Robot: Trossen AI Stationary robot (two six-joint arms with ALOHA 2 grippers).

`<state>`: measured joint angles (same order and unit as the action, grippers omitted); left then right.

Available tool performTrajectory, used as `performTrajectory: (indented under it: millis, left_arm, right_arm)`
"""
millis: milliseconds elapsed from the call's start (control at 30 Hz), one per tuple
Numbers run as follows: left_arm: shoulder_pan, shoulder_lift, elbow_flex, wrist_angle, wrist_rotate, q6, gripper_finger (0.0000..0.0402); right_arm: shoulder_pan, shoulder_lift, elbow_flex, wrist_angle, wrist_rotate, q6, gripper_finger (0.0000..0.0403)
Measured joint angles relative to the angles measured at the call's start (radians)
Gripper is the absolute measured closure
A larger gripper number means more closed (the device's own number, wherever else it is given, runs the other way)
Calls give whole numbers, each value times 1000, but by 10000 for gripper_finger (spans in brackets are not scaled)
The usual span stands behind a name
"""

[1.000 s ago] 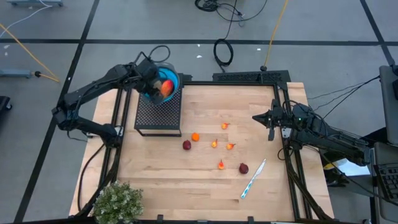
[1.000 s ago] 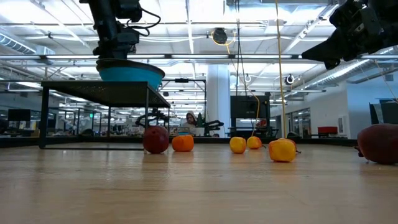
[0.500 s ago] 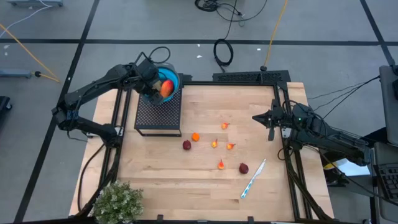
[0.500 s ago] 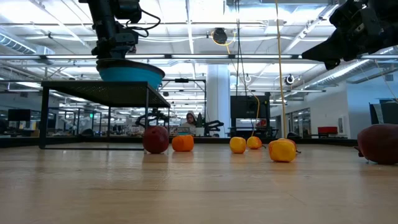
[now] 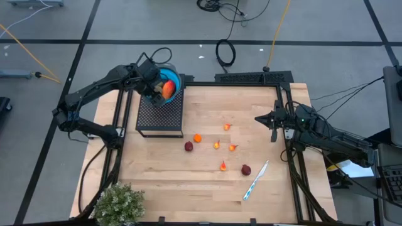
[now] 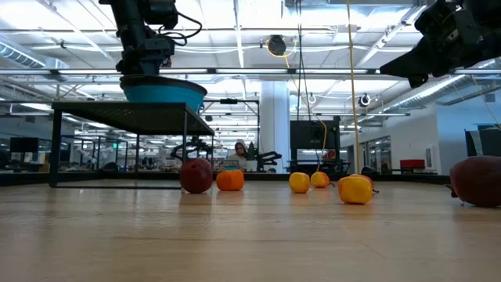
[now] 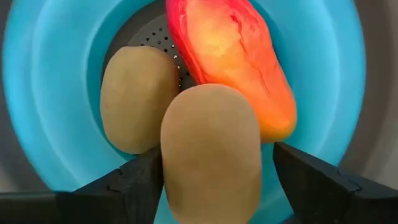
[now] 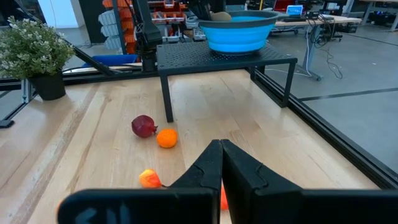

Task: Pick & Place Fruit
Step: Put the kiwi into the blue strainer bowl on the shelf, then put the left pomegranate into the blue strainer bowl on the shelf

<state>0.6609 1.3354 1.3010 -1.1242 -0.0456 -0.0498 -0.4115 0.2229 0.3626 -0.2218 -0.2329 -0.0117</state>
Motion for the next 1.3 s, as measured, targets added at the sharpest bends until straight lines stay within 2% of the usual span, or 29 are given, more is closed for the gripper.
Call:
performTrajectory:
  millis: [267,433,567,700,867,1100,1300]
  left_arm:
    - [0,-38,27,-4,-7,-5,79]
    - [-15,-69,127,0,-8,-92,78]
    - [-67,-93,214,0,-8,-195,78]
    - [-178,-110,260,15,-8,-308,78]
    - [-372,-121,262,80,-15,-448,78]
    - [-678,-76,262,185,-190,-608,78]
    - [-875,7,262,282,-323,-727,78]
  right_arm:
    - [0,0,0,0,-3,-3,403]
    - [0,0,0,0,-3,-6,403]
    - [0,0,0,0,-3,-1,403]
    - [0,0,0,0,-3,-1,403]
    - [0,0,0,-1,-4,-1,403]
    - [0,0,0,-21,-4,-1,403]
    - [0,0,0,-94,-5,-2,403]
